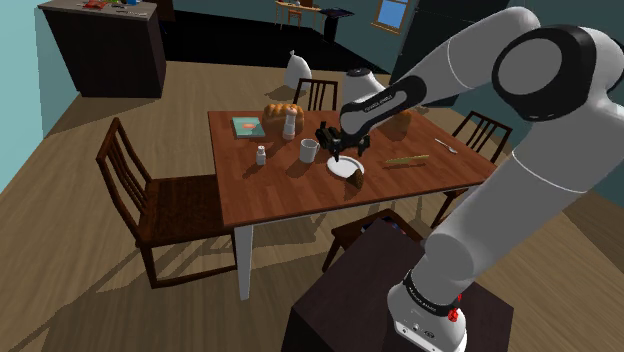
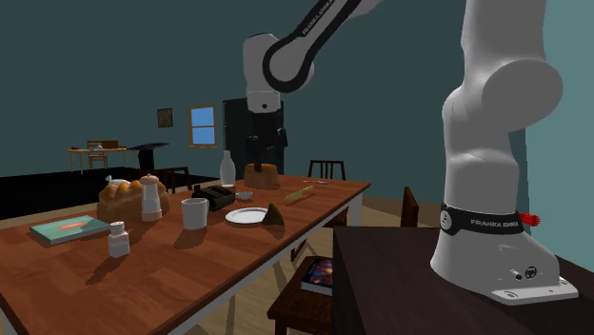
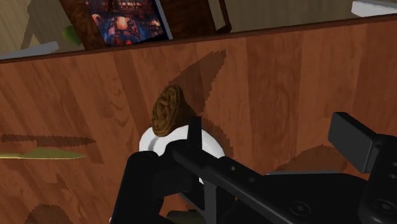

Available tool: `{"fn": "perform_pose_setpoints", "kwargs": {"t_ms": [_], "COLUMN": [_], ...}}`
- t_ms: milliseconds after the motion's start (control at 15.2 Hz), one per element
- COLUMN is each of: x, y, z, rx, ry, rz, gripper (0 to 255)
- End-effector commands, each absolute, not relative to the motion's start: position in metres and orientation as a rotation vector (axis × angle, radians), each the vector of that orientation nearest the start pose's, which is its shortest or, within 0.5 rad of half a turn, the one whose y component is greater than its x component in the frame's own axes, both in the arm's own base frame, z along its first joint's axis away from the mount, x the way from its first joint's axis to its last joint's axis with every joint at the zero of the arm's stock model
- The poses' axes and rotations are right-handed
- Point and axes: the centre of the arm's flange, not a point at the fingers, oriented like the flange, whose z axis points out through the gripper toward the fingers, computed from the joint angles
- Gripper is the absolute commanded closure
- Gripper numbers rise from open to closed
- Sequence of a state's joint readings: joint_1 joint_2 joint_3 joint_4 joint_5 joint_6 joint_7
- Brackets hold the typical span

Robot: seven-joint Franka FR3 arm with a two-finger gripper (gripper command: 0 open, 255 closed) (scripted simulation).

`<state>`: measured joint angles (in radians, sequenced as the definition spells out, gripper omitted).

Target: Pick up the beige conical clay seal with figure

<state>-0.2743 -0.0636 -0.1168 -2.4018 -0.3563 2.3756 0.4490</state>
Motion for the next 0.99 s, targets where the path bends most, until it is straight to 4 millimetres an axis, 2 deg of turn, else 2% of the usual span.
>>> {"fn": "perform_pose_setpoints", "kwargs": {"t_ms": [0, 924], "x": [0.452, 0.479], "y": [-0.209, -0.340], "z": [0.324, 0.201], "rx": [-3.230, -3.134], "ry": [1.040, 1.466], "rz": [-0.076, -0.077], "gripper": [0, 0]}}
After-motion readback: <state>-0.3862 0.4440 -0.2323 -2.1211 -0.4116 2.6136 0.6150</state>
